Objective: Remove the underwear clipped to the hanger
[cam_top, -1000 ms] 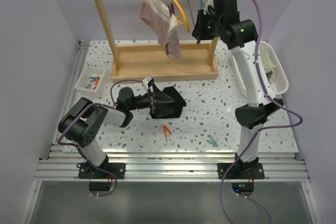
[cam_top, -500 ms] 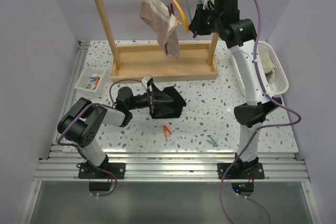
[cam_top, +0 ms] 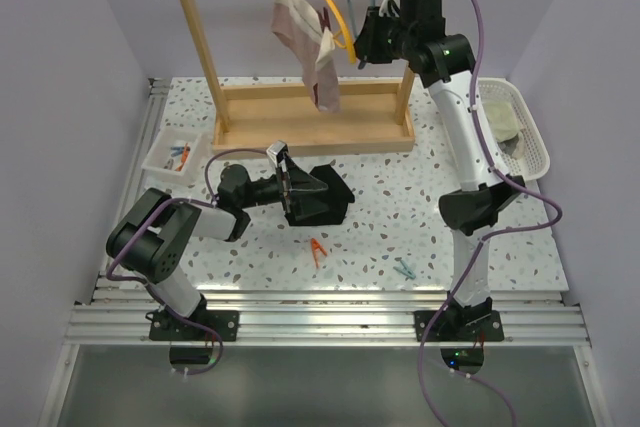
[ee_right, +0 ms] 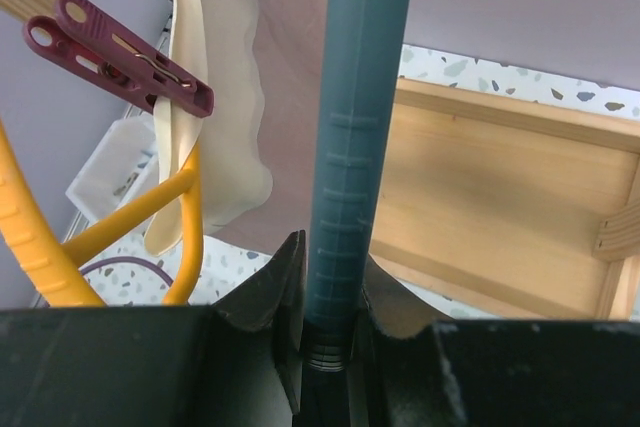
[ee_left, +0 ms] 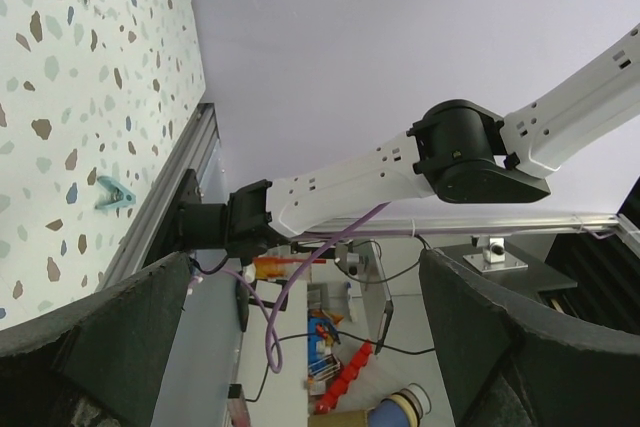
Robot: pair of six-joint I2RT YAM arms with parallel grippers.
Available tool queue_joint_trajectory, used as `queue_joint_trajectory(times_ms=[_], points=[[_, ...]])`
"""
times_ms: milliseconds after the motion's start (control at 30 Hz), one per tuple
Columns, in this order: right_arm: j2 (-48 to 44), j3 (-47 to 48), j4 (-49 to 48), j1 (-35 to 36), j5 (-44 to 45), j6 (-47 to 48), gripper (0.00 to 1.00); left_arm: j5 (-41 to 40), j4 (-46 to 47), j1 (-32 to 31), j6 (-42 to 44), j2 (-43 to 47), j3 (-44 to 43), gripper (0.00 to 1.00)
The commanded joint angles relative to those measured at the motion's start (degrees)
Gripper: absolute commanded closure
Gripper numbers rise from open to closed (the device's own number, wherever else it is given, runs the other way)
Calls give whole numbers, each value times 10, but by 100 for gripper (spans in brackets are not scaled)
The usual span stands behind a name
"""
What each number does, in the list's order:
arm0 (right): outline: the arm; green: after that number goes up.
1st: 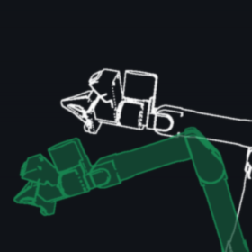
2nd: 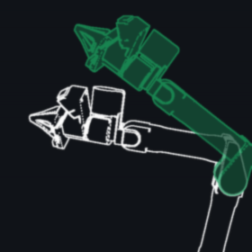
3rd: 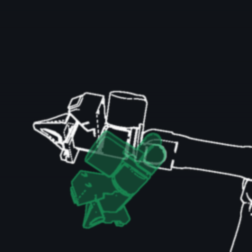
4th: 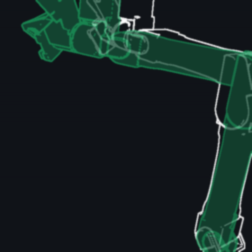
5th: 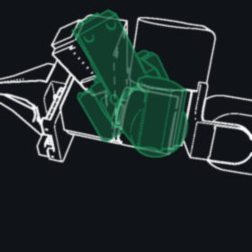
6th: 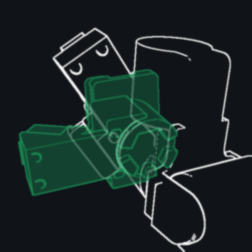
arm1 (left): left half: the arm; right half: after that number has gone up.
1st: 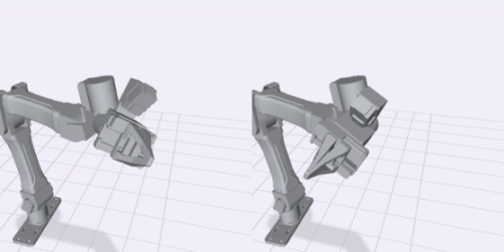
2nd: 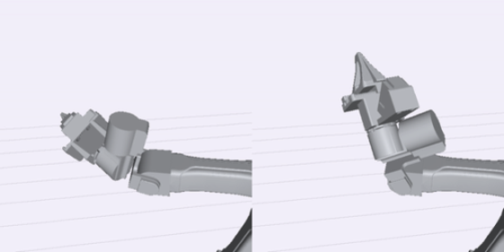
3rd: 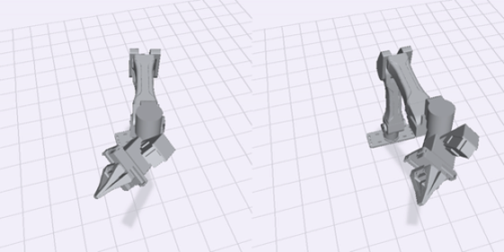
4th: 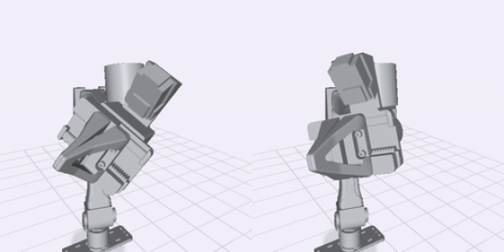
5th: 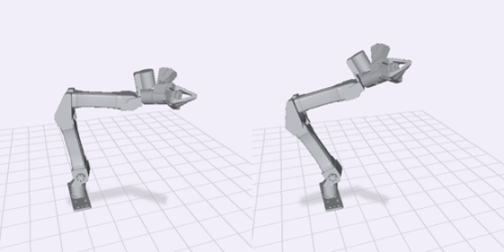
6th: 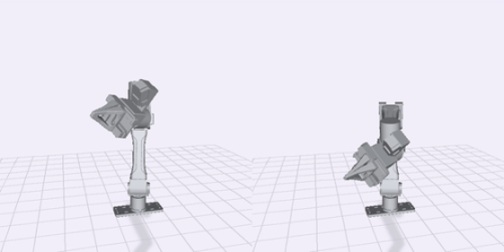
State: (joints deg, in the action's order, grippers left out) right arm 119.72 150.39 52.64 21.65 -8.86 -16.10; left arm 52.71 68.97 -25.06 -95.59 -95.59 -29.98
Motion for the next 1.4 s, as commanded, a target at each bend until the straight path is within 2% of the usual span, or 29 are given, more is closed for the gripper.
queue_joint_trajectory(times_ms=[0, 300, 367, 433, 567, 600, 700, 733, 800, 900, 1067, 1200, 1267, 1300, 1367], points=[[-9, 9, -33, -9, -17, -11, 92, -1, 30, 4, -7, 20, 2, 0], [17, 32, -69, -20, -33, -38, 94, -7, 18, 7, -11, 43, 0, 0], [19, 35, -71, -21, -37, -40, 92, -8, 13, 9, -9, 44, 0, 0], [18, 33, -66, -20, -45, -39, 84, -8, 12, 12, -8, 44, -1, 0], [-12, 2, -42, -21, -49, -19, 57, -8, 9, 12, -10, 41, -10, 0], [-32, -8, -33, -21, -48, -9, 41, -7, 8, 12, -10, 39, -12, 0], [-68, -40, -8, -20, -51, 11, 17, -5, 7, 12, -11, 33, -23, 0], [-90, -53, 0, -20, -52, 14, 2, -4, 7, 12, -10, 32, -25, 0], [-122, -72, 21, -20, -54, 24, 2, -2, 7, 12, -11, 27, -34, 0], [-206, -149, 33, -15, -54, 32, 2, -1, 13, 12, -12, 19, -41, 0], [-400, -364, 52, -8, -46, 32, 2, 9, -5, 18, 11, 20, -38, 0], [-524, -573, 102, -8, -18, 21, 2, 20, -86, 25, 98, 40, -35, 0], [-568, -644, 106, -8, -16, -2, 2, 20, -187, 25, 154, 59, -48, 0], [-604, -710, 104, -8, -19, -13, 2, 14, -320, 25, 249, 67, -60, 0], [-630, -770, 96, -7, -7, -43, 2, -58, -510, 24, 384, 84, -131, 0]])
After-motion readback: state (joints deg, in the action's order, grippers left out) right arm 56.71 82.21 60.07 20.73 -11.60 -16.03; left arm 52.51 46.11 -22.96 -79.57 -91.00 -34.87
